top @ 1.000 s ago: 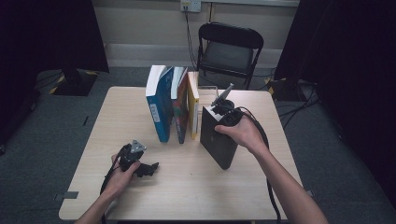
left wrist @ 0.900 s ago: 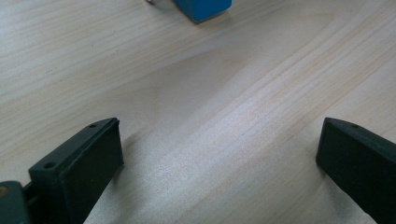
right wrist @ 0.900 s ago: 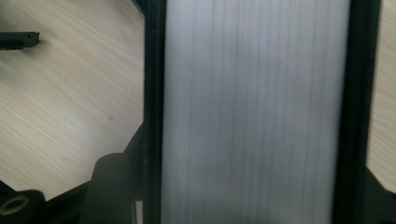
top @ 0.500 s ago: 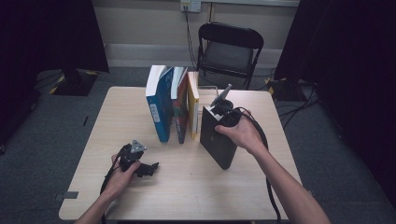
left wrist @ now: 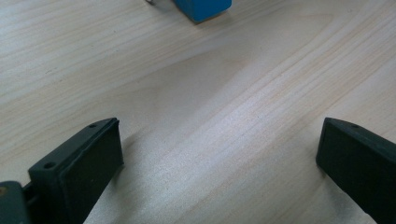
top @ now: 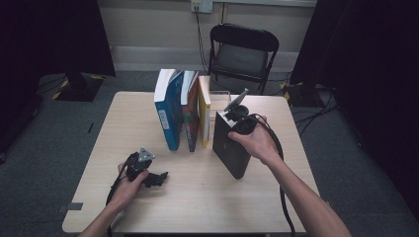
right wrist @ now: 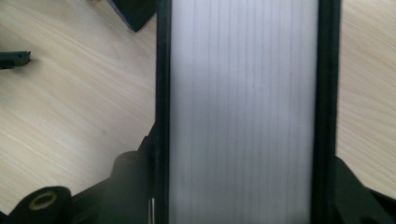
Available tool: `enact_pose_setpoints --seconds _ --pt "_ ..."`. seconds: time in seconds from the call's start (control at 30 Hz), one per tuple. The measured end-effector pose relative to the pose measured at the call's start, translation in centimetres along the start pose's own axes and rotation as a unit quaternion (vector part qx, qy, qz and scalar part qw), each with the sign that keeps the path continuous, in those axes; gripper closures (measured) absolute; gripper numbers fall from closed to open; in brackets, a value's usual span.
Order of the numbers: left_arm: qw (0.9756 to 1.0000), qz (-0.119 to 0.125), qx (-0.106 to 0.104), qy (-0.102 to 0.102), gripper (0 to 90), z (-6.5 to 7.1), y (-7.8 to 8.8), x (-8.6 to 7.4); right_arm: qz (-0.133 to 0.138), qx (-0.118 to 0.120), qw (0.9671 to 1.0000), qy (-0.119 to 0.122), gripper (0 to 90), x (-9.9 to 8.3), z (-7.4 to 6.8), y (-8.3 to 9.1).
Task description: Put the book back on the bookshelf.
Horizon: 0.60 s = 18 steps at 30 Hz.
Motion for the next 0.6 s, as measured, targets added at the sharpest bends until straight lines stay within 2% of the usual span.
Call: enact_pose_setpoints --seconds 0.1,0.27,0.33,0.5,0.6 --pt "1.0000 0.000 0.000 0.000 0.0 0.0 0.0 0.0 0.009 -0.006 0.9999 -0.007 52.9 0.2 0.3 0.4" --pt "1.0000 0.000 0.000 0.000 0.0 0.0 0.0 0.0 0.015 -0.003 0.9997 -0.021 52.9 0.7 0.6 1.1" --pt "1.0000 0.000 0.000 0.000 0.0 0.0 0.0 0.0 0.014 -0.005 0.9997 -0.021 52.9 0.9 0.6 1.1" --pt "1.0000 0.000 0.000 0.000 0.0 0.0 0.0 0.0 0.013 0.003 0.9991 -0.039 53.0 1.7 0.6 0.8" --pt "1.0000 0.000 0.000 0.000 0.0 0.0 0.0 0.0 0.010 0.000 0.9989 -0.047 53.0 2.1 0.5 0.8"
Point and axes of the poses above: each handheld gripper's, and its own axes: y roughly backward along the jaws, x roughly out of its top, z roughly to its right, the point moved 7 cm from there along -y, roughly forward along the jaws, and after that the axes turned 10 degrees about -x, right-handed, at the moved point
